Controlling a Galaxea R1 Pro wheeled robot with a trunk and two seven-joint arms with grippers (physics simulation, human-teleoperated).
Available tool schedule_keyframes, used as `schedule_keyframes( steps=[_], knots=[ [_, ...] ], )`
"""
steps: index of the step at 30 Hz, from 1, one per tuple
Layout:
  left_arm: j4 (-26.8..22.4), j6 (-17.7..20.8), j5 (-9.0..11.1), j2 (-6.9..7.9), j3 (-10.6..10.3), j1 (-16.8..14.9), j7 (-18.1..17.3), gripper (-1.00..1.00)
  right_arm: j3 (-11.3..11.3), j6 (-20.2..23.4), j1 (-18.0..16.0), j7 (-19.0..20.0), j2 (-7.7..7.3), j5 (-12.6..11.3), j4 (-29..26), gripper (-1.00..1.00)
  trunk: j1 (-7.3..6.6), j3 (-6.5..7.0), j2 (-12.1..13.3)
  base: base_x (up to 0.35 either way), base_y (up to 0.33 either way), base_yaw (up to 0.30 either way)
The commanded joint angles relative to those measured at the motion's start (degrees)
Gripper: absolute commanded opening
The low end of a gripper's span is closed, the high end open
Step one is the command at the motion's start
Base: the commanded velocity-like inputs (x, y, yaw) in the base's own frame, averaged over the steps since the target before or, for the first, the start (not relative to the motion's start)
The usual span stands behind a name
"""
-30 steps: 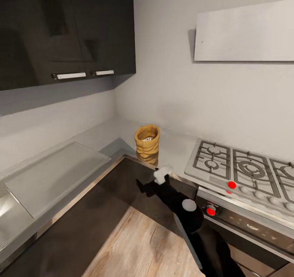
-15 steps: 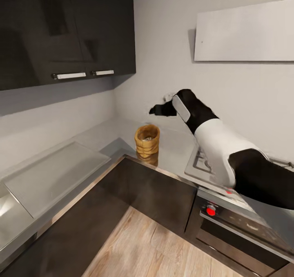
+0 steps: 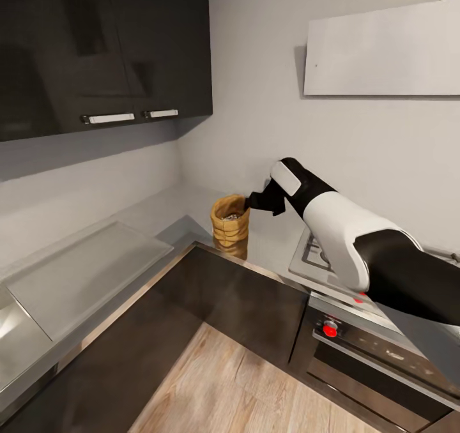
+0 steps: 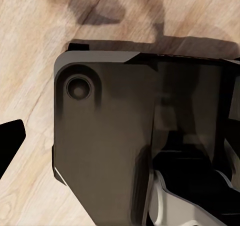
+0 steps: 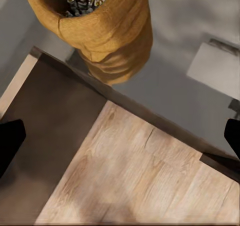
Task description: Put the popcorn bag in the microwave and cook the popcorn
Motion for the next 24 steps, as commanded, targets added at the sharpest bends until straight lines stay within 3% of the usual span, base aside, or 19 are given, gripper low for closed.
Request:
schedule_keyframes(
  steps=[1,6,15,24],
  knots=[
    [0.0,0.1,0.0,-0.02,0.5,0.0,-0.3,1.0,0.3,0.2,0.0,-0.5,0.0,-0.6,0.0,1.0,0.03,-0.13,-0.1,0.0,0.0,0.0],
    [0.0,0.1,0.0,-0.02,0.5,0.0,-0.3,1.0,0.2,3.4,0.0,-0.9,0.0,-0.8,0.4,1.0,0.03,-0.13,-0.1,0.0,0.0,0.0],
    [0.0,0.2,0.0,-0.02,0.4,-0.1,-0.2,1.0,0.2,3.4,-0.5,-1.3,0.0,-0.9,2.0,1.0,0.03,-0.13,-0.1,0.254,0.0,0.0],
    [0.0,0.2,-0.2,-0.02,0.4,0.0,-0.2,1.0,0.0,3.4,-1.1,-1.5,0.0,-1.1,1.7,1.0,0.03,-0.13,-0.1,0.033,0.006,0.0]
  ],
)
